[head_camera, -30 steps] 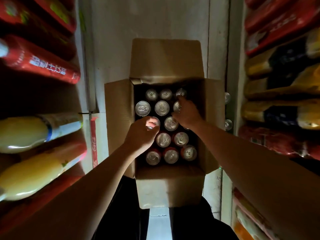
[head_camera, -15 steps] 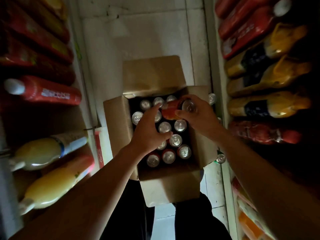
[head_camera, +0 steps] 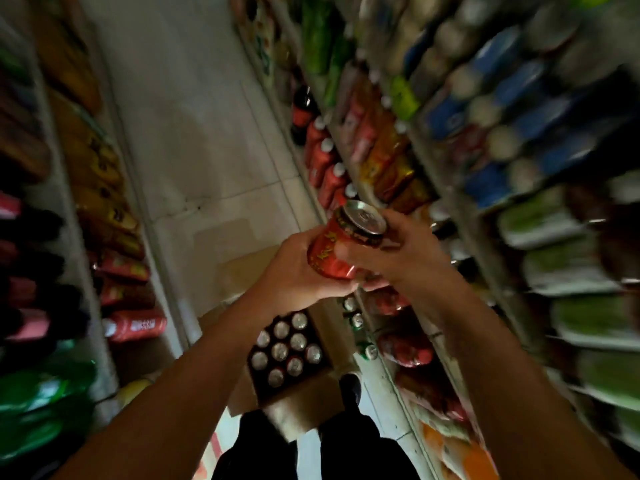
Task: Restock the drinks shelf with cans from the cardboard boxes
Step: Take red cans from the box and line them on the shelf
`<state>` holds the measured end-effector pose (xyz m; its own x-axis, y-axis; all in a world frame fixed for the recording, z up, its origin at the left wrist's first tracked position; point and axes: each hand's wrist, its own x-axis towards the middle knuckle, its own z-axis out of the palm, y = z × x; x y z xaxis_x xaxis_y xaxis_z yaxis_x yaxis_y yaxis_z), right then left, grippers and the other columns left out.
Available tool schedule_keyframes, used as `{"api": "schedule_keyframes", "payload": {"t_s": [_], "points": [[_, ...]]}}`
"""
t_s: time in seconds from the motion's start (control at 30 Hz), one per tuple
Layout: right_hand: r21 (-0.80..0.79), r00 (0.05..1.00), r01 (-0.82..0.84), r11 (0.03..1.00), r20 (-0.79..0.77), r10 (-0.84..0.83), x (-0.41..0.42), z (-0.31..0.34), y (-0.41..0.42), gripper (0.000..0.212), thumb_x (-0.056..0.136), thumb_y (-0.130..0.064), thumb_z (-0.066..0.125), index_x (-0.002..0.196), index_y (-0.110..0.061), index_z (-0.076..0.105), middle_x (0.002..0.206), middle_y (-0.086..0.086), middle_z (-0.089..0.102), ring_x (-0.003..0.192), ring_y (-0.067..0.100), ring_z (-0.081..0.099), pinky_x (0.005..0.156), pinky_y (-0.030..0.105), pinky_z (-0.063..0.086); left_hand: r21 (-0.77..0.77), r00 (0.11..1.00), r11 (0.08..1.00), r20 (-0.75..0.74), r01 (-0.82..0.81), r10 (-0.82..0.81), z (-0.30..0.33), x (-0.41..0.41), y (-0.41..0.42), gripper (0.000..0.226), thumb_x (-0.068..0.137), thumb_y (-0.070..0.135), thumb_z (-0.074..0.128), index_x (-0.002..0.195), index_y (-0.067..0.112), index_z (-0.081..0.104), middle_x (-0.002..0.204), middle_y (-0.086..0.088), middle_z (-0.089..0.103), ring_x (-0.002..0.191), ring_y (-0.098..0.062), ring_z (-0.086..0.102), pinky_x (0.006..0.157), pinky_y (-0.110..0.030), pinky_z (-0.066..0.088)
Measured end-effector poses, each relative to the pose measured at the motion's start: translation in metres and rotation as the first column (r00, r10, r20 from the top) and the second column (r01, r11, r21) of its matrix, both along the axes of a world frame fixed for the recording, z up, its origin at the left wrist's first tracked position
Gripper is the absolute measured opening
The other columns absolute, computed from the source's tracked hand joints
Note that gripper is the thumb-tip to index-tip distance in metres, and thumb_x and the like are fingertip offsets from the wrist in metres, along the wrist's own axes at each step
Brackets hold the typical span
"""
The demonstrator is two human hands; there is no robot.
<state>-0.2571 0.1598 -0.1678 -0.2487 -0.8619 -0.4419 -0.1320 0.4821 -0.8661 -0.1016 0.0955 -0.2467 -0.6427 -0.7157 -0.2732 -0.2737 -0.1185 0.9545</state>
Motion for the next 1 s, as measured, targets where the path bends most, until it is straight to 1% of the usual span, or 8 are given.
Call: {"api": "schedule_keyframes", "payload": {"t_s": [0.13, 0.2, 0.27, 0.5, 0.63, 0.77, 0.87, 1.0], "points": [[-0.181, 0.957, 0.088, 0.979, -0.257, -0.134, -0.015, 0.096, 0.012, 0.072, 0.054, -0.04, 0.095, 0.116, -0.029, 0.06, 0.097, -0.014, 0.072, 0.084, -0.006, 0.068, 0.07, 0.014, 0.054, 0.088, 0.988, 0.995, -0.152, 0.049, -0.035, 0.108, -0.044, -0.003, 0.067, 0.063, -0.022, 0.077, 0.122, 0.003, 0.059, 0.097, 0.0, 0.074, 0.09, -0.01, 0.072, 0.073, -0.023, 0.056], [-0.282, 0.901, 0.174, 0.943, -0.341, -0.268, -0.031, 0.146, 0.026, 0.068, 0.056, -0.04, 0.094, 0.112, -0.028, 0.058, 0.09, -0.019, 0.068, 0.076, -0.013, 0.064, 0.063, 0.004, 0.047, -0.035, 0.986, 0.997, -0.153, 0.068, -0.073, 0.162, -0.073, 0.0, 0.074, 0.058, -0.005, 0.087, 0.121, 0.023, 0.062, 0.103, 0.001, 0.075, 0.097, -0.014, 0.071, 0.081, -0.031, 0.056], [-0.352, 0.839, 0.238, 0.905, -0.395, -0.374, -0.043, 0.175, 0.038, 0.064, 0.057, -0.041, 0.093, 0.11, -0.027, 0.061, 0.085, -0.02, 0.067, 0.073, -0.015, 0.062, 0.064, 0.005, 0.046, -0.112, 0.978, 0.988, -0.17, 0.103, -0.121, 0.199, -0.096, 0.004, 0.078, 0.05, 0.015, 0.092, 0.115, 0.042, 0.06, 0.109, 0.003, 0.073, 0.104, -0.017, 0.069, 0.091, -0.041, 0.056], [-0.533, 0.632, 0.41, 0.74, -0.419, -0.652, -0.097, 0.247, 0.106, 0.058, 0.054, -0.041, 0.093, 0.102, -0.028, 0.064, 0.081, -0.016, 0.068, 0.073, -0.008, 0.064, 0.062, 0.01, 0.048, -0.412, 0.922, 0.878, -0.184, 0.242, -0.341, 0.283, -0.173, 0.039, 0.082, 0.045, 0.031, 0.093, 0.119, 0.037, 0.057, 0.114, 0.001, 0.07, 0.105, -0.017, 0.068, 0.093, -0.046, 0.055], [-0.566, 0.583, 0.47, 0.678, -0.378, -0.719, -0.125, 0.255, 0.127, 0.06, 0.056, -0.039, 0.093, 0.107, -0.031, 0.061, 0.091, -0.02, 0.068, 0.081, -0.013, 0.063, 0.069, 0.007, 0.049, -0.602, 0.897, 0.762, -0.164, 0.238, -0.409, 0.312, -0.206, 0.062, 0.066, 0.057, 0.031, 0.089, 0.117, 0.035, 0.06, 0.109, 0.014, 0.07, 0.103, 0.002, 0.064, 0.086, -0.015, 0.049], [-0.571, 0.578, 0.51, 0.644, -0.327, -0.748, -0.154, 0.241, 0.134, 0.081, 0.054, -0.041, 0.093, 0.124, -0.022, 0.059, 0.11, -0.01, 0.067, 0.097, 0.007, 0.065, 0.084, 0.027, 0.054, -0.667, 0.889, 0.723, -0.206, 0.178, -0.408, 0.307, -0.243, 0.076, 0.062, 0.067, 0.021, 0.083, 0.112, 0.054, 0.055, 0.11, 0.018, 0.065, 0.107, 0.001, 0.061, 0.091, -0.019, 0.049], [-0.494, 0.582, 0.556, 0.668, -0.342, -0.737, -0.175, 0.219, 0.133, 0.079, 0.054, -0.041, 0.093, 0.122, -0.017, 0.063, 0.11, -0.003, 0.07, 0.099, 0.011, 0.067, 0.087, 0.033, 0.056, -0.686, 0.906, 0.701, -0.149, 0.194, -0.396, 0.287, -0.26, 0.078, 0.061, 0.066, 0.02, 0.084, 0.115, 0.045, 0.057, 0.113, 0.017, 0.065, 0.109, -0.001, 0.06, 0.095, -0.031, 0.051], [-0.436, 0.595, 0.544, 0.717, -0.401, -0.696, -0.19, 0.206, 0.124, 0.066, 0.059, -0.036, 0.093, 0.115, -0.015, 0.067, 0.103, -0.007, 0.07, 0.092, 0.007, 0.066, 0.069, 0.009, 0.046, -0.732, 0.921, 0.63, -0.011, 0.258, -0.39, 0.274, -0.264, 0.067, 0.069, 0.065, 0.026, 0.084, 0.127, 0.023, 0.055, 0.126, 0.012, 0.058, 0.118, -0.006, 0.054, 0.097, -0.017, 0.042]]}}
